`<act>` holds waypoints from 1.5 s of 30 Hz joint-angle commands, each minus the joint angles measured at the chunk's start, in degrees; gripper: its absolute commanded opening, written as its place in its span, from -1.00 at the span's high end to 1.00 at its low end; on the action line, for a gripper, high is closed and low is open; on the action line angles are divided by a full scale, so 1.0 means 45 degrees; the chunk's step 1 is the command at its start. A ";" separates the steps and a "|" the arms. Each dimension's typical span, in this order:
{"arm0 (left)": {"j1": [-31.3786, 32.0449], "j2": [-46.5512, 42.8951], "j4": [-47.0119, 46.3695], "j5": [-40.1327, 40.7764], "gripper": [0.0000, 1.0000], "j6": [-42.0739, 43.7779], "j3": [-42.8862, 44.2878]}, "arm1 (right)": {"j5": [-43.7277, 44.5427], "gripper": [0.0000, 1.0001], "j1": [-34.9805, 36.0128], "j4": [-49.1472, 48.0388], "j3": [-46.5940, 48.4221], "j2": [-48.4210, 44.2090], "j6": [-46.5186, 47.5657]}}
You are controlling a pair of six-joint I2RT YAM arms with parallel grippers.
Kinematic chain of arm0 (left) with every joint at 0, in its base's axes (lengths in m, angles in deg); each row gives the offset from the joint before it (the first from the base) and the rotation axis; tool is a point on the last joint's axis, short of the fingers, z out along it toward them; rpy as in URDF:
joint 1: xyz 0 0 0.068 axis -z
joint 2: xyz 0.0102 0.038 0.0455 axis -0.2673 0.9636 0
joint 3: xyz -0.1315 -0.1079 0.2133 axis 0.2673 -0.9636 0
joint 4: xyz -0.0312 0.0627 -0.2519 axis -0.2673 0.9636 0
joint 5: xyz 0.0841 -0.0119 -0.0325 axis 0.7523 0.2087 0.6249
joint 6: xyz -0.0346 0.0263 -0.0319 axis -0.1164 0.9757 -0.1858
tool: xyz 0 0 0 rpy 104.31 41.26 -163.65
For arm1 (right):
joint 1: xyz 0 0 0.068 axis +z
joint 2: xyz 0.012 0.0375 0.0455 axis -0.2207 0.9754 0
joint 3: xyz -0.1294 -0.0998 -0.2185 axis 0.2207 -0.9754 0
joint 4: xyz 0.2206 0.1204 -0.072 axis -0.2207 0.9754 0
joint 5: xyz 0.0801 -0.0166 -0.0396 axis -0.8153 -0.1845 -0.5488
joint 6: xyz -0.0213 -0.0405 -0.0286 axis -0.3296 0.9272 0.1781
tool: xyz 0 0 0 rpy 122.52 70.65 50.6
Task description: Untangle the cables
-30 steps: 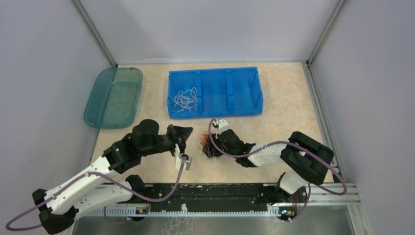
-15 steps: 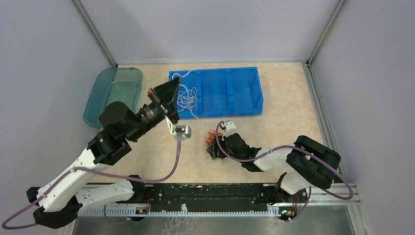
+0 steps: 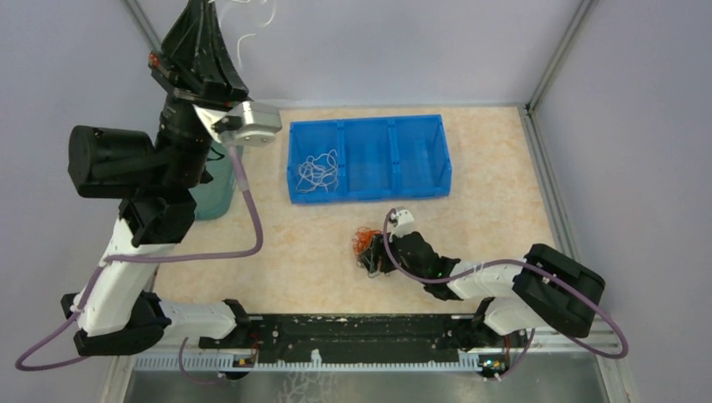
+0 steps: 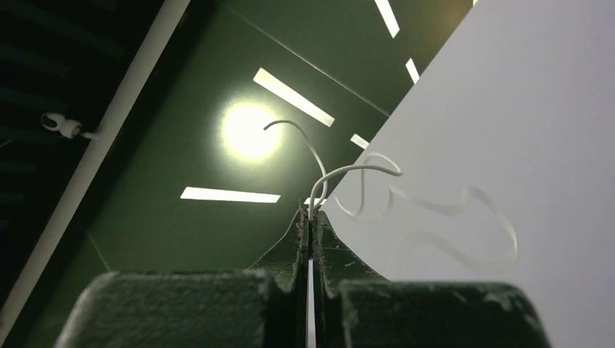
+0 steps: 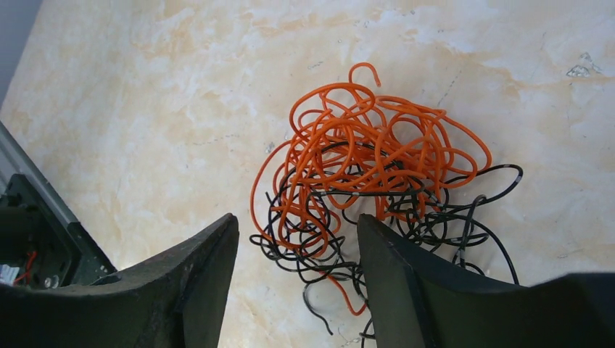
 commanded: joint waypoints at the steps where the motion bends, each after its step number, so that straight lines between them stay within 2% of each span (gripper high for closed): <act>1: 0.0017 0.0540 -0.0073 0.0295 1.00 -0.1426 0.0638 | -0.0009 -0.25 0.0103 -0.0446 -0.0081 -0.0767 -0.0131; 5: 0.0036 0.0169 0.0817 -0.0048 1.00 -0.2870 -0.0407 | -0.0378 -0.33 0.0118 -0.0340 0.0110 -0.1432 -0.0078; 9: 0.0019 -0.0090 0.3121 0.0526 1.00 -0.5896 -0.1226 | -0.0528 -0.44 0.0113 0.0405 0.0446 -0.2517 0.0425; 11: -0.0002 -0.0478 0.3686 0.0619 1.00 -0.6996 -0.2553 | -0.0485 -0.48 0.0103 0.1050 0.0726 -0.3071 0.0780; 15: -0.0044 -0.1279 0.4050 0.0281 1.00 -0.7671 -0.5516 | -0.0238 -0.55 0.0115 0.2101 0.1125 -0.3936 0.1258; 18: -0.0138 -0.1427 0.4897 -0.0371 1.00 -0.7769 -0.6477 | -0.0104 -0.59 0.0098 0.1984 0.0971 -0.4343 0.1656; 20: -0.0193 -0.1390 0.4591 -0.0399 1.00 -0.7661 -0.7016 | 0.0182 -0.60 0.0019 0.1936 0.0854 -0.4475 0.1676; 24: -0.1449 -0.0360 0.4850 -0.0714 1.00 -0.9007 -0.6201 | 0.0448 -0.59 0.0011 0.1663 0.0665 -0.4484 0.1671; 30: -0.3887 0.2046 0.7274 -0.1666 1.00 -1.1196 -0.3279 | 0.0736 -0.60 -0.0013 0.1432 0.0696 -0.3872 0.1795; 37: -0.5909 0.3778 0.8442 -0.3623 1.00 -1.1995 -0.1650 | 0.0626 -0.60 -0.0052 0.1402 0.0951 -0.3352 0.2230; 45: -0.7413 0.5712 0.9724 -0.4574 1.00 -1.2394 -0.0181 | 0.1143 -0.64 -0.0053 0.2005 0.1139 -0.3506 0.2209</act>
